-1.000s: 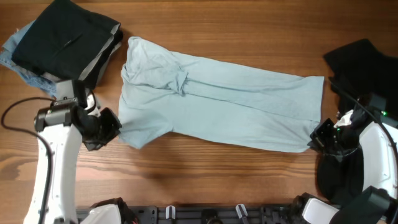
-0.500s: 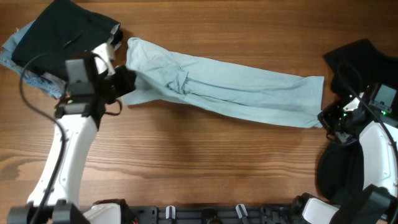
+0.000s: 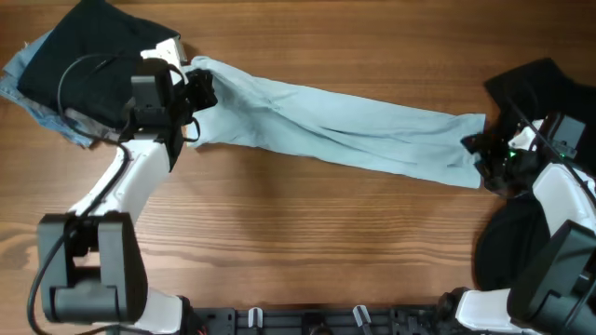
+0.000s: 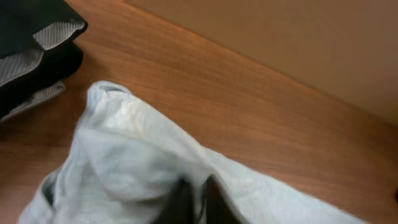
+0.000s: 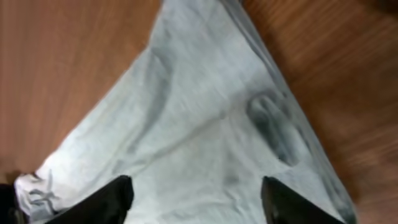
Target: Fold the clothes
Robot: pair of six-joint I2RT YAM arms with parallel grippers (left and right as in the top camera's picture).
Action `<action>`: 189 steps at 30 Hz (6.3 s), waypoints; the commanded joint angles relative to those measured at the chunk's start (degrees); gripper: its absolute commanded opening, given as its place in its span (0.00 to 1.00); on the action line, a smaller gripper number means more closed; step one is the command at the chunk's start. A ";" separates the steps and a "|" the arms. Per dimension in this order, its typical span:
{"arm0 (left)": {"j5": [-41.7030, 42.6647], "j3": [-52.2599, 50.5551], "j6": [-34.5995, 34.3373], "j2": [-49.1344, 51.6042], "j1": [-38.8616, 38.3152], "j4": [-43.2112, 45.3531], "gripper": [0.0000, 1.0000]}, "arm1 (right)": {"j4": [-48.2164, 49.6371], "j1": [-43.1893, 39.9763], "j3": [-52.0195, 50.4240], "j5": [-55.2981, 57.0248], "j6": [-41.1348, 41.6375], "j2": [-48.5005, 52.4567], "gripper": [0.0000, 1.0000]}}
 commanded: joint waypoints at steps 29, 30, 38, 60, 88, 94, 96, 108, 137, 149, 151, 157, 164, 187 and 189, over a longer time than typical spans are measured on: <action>-9.64 0.35 5.64 4.85 4.17 -31.08 0.53 | -14.67 0.44 0.74 -4.33 -14.99 1.01 0.85; -8.24 0.35 5.64 6.14 4.20 -29.97 0.50 | -14.47 0.44 0.74 -4.35 -14.99 1.01 0.85; -6.03 0.85 8.33 8.07 6.91 -30.77 0.04 | -14.78 1.20 -0.50 -3.06 -14.80 1.03 0.82; -4.37 1.97 8.63 -0.22 10.62 -34.05 0.04 | -4.22 6.58 -9.75 11.87 -2.62 0.74 0.04; 4.92 5.51 16.85 0.09 3.48 -34.10 0.56 | -19.17 4.87 -6.47 20.59 -5.84 -7.65 0.56; 0.96 5.51 17.40 7.15 1.07 -27.89 0.42 | -19.39 4.87 -6.49 20.57 -5.84 -7.65 0.58; -1.95 5.51 17.40 7.76 1.14 -26.36 0.43 | -19.37 4.87 -6.49 20.57 -5.84 -7.65 0.58; 0.24 5.51 17.40 8.85 -0.31 -28.26 0.42 | -19.15 4.87 -6.49 20.59 -5.81 -7.65 0.58; 1.92 12.39 15.91 1.14 -6.71 -28.70 0.04 | -19.06 4.87 -6.49 19.52 -5.84 -7.65 0.59; -3.50 12.39 16.09 1.42 -6.64 -24.61 0.04 | -18.99 4.87 -6.49 19.52 -5.86 -7.65 0.59; -3.52 12.39 16.09 1.53 -6.64 -23.85 0.09 | -19.02 4.87 -6.49 19.50 -5.86 -7.65 0.59; -6.75 12.39 16.09 1.86 -6.62 -26.77 0.48 | -19.17 4.87 -6.49 19.50 -5.88 -7.65 0.59; -18.97 12.07 16.04 2.14 -5.81 -43.34 0.45 | -19.08 4.87 -6.49 19.52 -5.99 -7.65 0.59; -12.20 11.80 17.59 10.40 5.57 -40.46 0.04 | -18.67 4.87 -6.49 19.54 -5.99 -7.65 0.64; -9.73 11.93 17.59 10.40 5.75 -37.59 0.04 | -18.58 4.87 -6.49 19.54 -5.99 -7.65 0.64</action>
